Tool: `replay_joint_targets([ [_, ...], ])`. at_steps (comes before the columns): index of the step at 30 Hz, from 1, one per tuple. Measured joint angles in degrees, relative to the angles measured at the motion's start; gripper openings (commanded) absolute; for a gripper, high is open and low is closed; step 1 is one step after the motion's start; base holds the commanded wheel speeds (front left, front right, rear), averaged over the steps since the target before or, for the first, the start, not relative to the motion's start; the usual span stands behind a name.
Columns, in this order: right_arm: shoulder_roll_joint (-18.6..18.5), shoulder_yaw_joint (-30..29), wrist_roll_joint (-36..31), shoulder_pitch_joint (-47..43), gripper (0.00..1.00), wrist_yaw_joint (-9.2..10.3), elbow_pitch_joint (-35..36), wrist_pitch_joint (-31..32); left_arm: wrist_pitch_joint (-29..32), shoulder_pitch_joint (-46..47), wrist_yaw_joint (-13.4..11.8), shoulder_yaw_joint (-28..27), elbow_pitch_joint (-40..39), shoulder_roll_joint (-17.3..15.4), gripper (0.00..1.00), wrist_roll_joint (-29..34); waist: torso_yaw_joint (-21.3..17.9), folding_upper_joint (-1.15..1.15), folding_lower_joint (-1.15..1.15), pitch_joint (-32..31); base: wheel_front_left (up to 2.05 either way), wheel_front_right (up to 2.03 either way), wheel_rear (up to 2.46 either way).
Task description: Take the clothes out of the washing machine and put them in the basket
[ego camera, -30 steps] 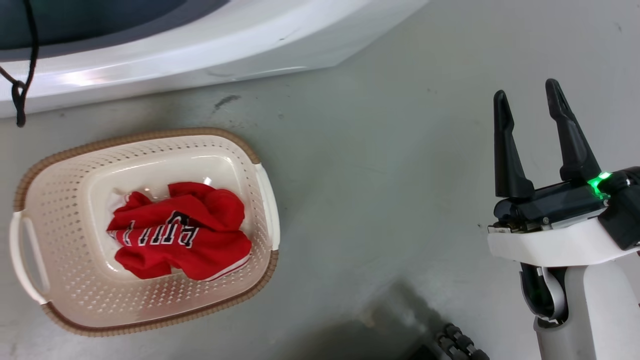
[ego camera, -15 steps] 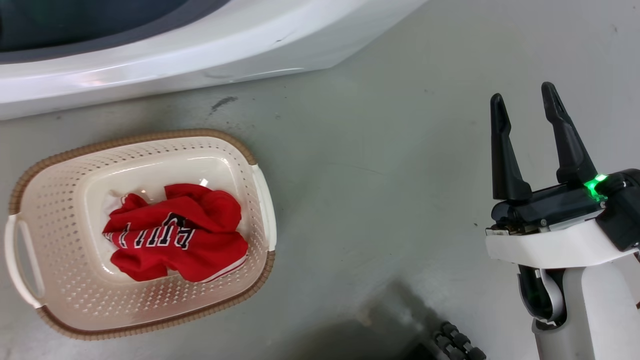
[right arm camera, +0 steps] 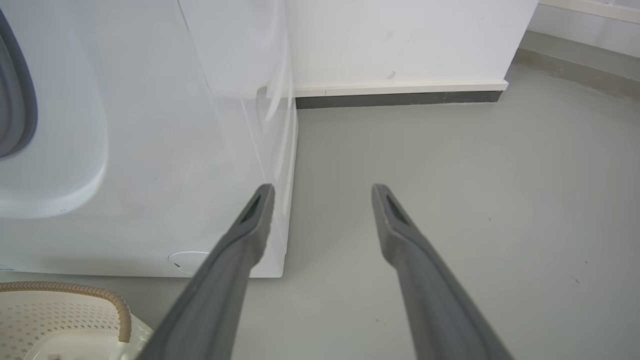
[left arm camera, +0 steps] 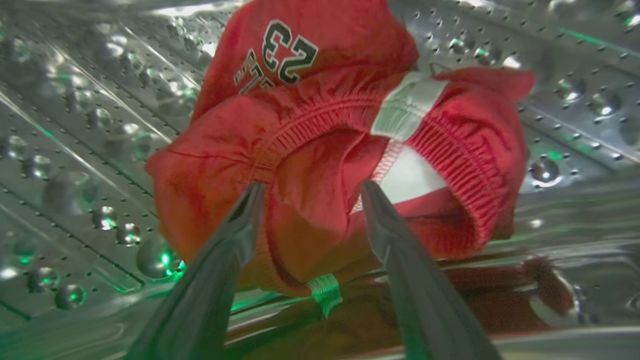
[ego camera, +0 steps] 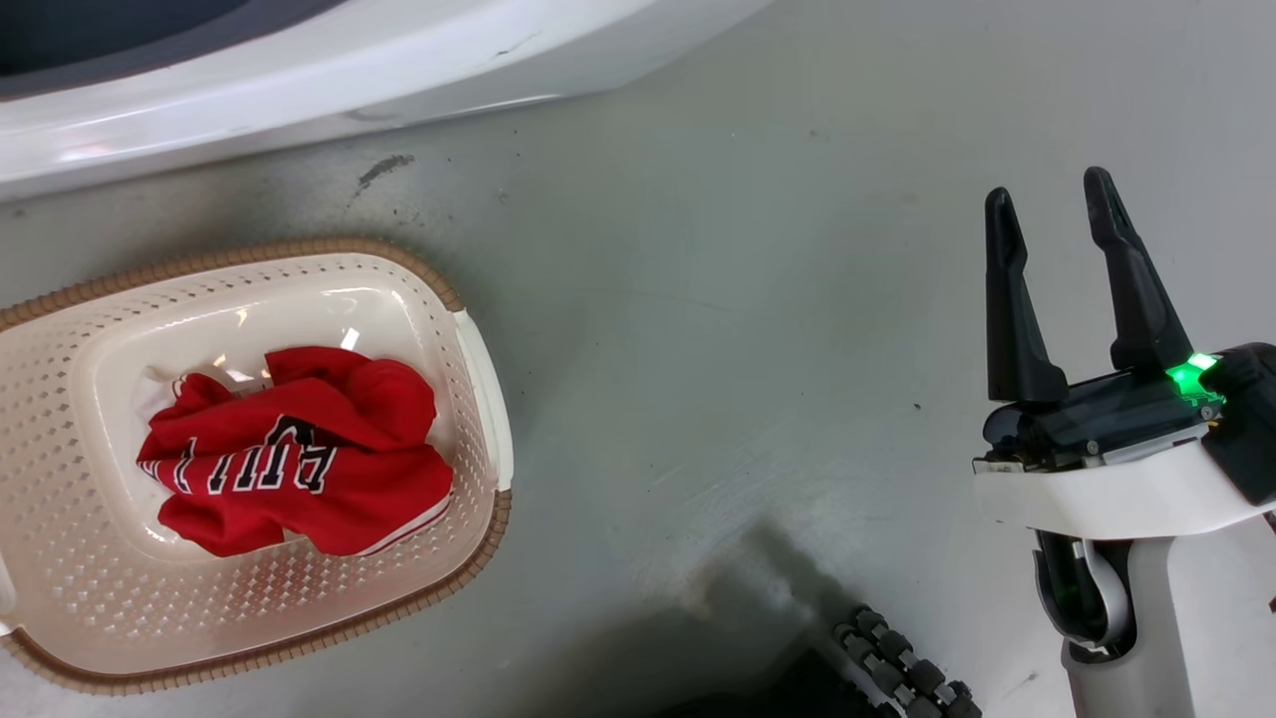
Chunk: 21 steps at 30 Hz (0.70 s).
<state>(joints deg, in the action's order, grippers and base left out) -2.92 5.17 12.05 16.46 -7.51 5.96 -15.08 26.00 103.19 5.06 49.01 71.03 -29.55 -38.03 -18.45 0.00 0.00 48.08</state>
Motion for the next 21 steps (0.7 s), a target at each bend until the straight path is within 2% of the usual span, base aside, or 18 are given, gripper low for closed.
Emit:
replay_joint_targets([
  [20, 0.00, -0.43, 0.36, 0.69, 1.00, 0.00, 0.45, 0.00, 0.55, -0.21, -0.24, 0.42, 1.18, 0.80, 1.00, -1.08, -0.77, 0.00, 0.00, 2.53, 0.00, 0.00, 0.00],
  [21, 0.00, -0.42, 0.36, 0.69, 1.00, 0.00, 0.45, 0.00, 0.56, -0.19, -0.19, 0.43, 1.22, 0.81, 0.56, -1.14, -0.79, 0.00, 0.00, 2.57, 0.00, 0.00, 0.00],
])
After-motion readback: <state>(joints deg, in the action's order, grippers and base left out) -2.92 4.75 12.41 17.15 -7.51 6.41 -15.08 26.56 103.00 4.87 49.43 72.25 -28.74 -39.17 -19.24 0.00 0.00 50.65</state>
